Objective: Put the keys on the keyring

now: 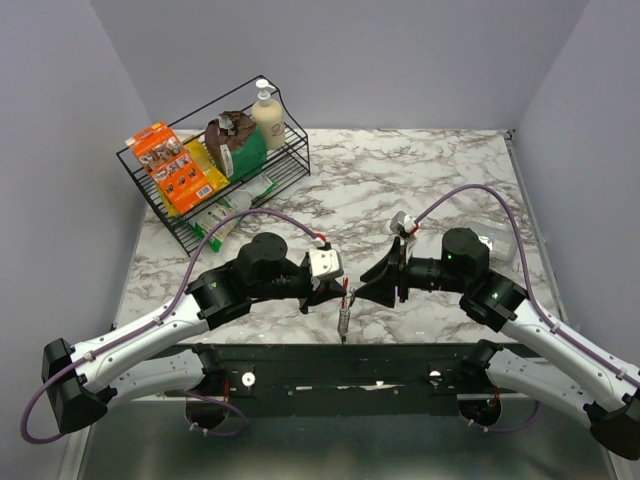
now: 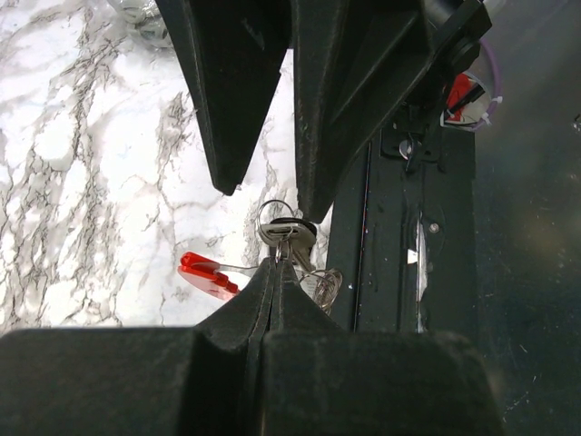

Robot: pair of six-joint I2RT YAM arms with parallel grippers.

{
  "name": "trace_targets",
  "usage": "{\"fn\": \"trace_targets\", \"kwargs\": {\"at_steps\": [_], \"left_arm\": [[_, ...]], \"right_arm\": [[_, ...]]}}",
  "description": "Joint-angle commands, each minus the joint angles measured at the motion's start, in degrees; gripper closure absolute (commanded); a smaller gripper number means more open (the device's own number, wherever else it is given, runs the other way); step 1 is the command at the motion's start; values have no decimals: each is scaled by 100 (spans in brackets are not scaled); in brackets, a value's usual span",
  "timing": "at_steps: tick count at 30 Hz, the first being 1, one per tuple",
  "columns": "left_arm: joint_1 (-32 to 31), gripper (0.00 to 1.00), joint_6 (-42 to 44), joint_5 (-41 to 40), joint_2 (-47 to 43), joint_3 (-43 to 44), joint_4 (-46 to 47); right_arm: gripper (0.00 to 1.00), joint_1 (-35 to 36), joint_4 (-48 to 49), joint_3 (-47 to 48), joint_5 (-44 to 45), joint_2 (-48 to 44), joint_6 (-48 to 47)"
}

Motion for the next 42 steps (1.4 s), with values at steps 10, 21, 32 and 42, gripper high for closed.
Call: {"fn": "trace_targets", "kwargs": {"at_steps": [10,21,32,42], "left_arm": [[0,100,34,30,-109,59,84],[0,100,-10,65,-74,50,111],[9,100,-28,-5,-118,32,155],[0,100,-80,-180,-294,-38,234]], "right_arm": [[54,33,160,-37,-226,101,63],[82,33,467,-178,-226,66,194],[100,33,546,-327,-225,83,194],[100,33,555,-441,-226,65,142]]}}
